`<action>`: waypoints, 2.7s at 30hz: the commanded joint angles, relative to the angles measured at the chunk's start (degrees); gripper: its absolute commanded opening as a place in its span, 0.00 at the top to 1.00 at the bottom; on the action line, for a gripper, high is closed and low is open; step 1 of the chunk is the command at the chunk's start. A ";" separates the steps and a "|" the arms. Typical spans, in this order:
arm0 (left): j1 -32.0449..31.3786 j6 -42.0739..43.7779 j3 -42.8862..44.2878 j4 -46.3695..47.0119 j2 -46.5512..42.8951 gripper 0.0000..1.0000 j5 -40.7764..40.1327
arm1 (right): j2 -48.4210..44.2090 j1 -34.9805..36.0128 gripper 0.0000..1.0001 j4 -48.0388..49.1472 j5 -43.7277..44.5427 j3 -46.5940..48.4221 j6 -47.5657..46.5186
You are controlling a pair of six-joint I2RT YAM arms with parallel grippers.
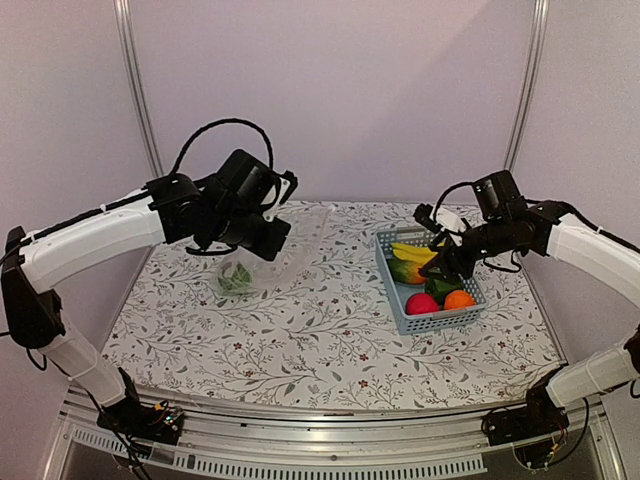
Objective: Place the food in the zip-top bag and seal the zipper
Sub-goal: Pick up the fake fruit from the bin, then place the fake fruit in the zipper food storage bag.
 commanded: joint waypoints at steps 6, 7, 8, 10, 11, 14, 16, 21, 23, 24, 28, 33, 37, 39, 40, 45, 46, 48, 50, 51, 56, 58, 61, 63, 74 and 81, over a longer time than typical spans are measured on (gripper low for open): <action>-0.14 9.82 -1.34 12.53 -0.79 1.00 4.23 | 6.47 -0.22 0.29 -1.73 1.93 -0.64 3.01; -0.16 10.47 -1.31 13.17 -0.44 1.00 4.32 | 7.06 -0.19 0.29 -2.02 2.03 -0.56 2.96; -0.16 11.12 -1.55 13.96 -0.05 1.00 4.44 | 7.96 -0.23 0.29 -2.34 2.01 -0.49 2.94; -0.13 12.21 -3.25 16.13 0.29 1.00 4.67 | 9.19 -0.23 0.29 -3.11 1.87 -0.31 2.65; 0.01 12.39 -4.17 17.56 0.39 1.00 4.74 | 10.15 -0.23 0.29 -3.52 1.79 -0.24 2.46; 0.41 12.16 -7.21 20.30 0.04 1.00 6.58 | 11.78 -0.24 0.27 -4.74 1.74 0.01 2.15; 0.62 11.31 -9.27 21.81 -0.52 1.00 8.34 | 12.86 -0.24 0.25 -5.30 1.83 0.01 2.15; 1.40 9.66 -12.12 23.24 -0.87 1.00 13.41 | 15.13 -0.22 0.22 -6.44 3.01 -0.24 1.89; 1.46 9.56 -11.94 22.85 -1.09 1.00 13.36 | 16.34 -0.23 0.22 -6.40 3.58 0.06 1.96; 1.71 9.49 -12.07 23.01 -1.29 1.00 13.32 | 16.78 -0.24 0.22 -6.48 3.94 0.27 2.12; 2.34 9.13 -12.49 23.17 -2.53 1.00 13.85 | 19.03 -0.24 0.21 -6.84 5.12 1.31 3.05; 2.75 8.92 -13.30 23.69 -3.28 1.00 14.05 | 21.12 -0.22 0.20 -7.59 6.72 1.63 3.81; 2.87 8.88 -13.31 23.72 -3.50 1.00 14.62 | 23.05 -0.30 0.18 -7.81 7.96 1.75 4.06; 3.18 8.67 -13.36 23.82 -3.53 1.00 14.79 | 24.06 -0.33 0.18 -7.88 7.69 2.15 4.48; 3.34 8.66 -13.36 23.80 -3.54 1.00 14.94 | 24.48 -0.32 0.18 -7.89 7.52 2.49 4.67; 3.85 8.13 -13.59 24.26 -3.92 1.00 15.67 | 24.40 -0.41 0.34 -7.98 7.09 4.51 5.19; 3.98 8.10 -13.76 24.44 -4.04 1.00 15.66 | 23.74 -0.41 0.37 -8.06 6.91 4.93 5.22; 4.23 8.04 -13.80 24.47 -4.07 1.00 15.43 | 21.79 -0.41 0.41 -8.54 6.34 6.06 4.77; 4.38 8.13 -13.72 24.47 -4.07 1.00 15.75 | 19.07 -0.42 0.44 -9.41 5.62 7.75 4.57; 4.49 7.95 -13.78 24.52 -4.10 1.00 15.98 | 18.32 -0.42 0.45 -9.84 4.90 8.63 4.53; 5.89 7.16 -13.81 25.25 -3.86 1.00 18.16 | 13.09 -0.41 0.47 -10.75 -0.67 12.50 3.70; 6.24 6.78 -13.87 26.01 -3.85 1.00 19.33 | 11.60 -0.39 0.47 -10.56 -2.53 13.88 2.79; 6.28 4.69 -13.81 29.03 -3.58 1.00 23.76 | 9.76 -0.40 0.47 -9.95 -5.75 17.05 2.51; 6.19 2.67 -12.30 30.10 -2.59 1.00 27.50 | 9.06 -0.30 0.47 -9.99 -9.01 20.13 2.33; 6.18 -6.68 1.93 28.33 7.05 1.00 34.07 | 11.48 5.03 0.47 -6.64 -19.65 35.94 5.81; 8.62 -12.16 -1.99 36.29 6.81 1.00 43.90 | 18.11 7.98 0.47 -3.51 -17.20 39.33 6.45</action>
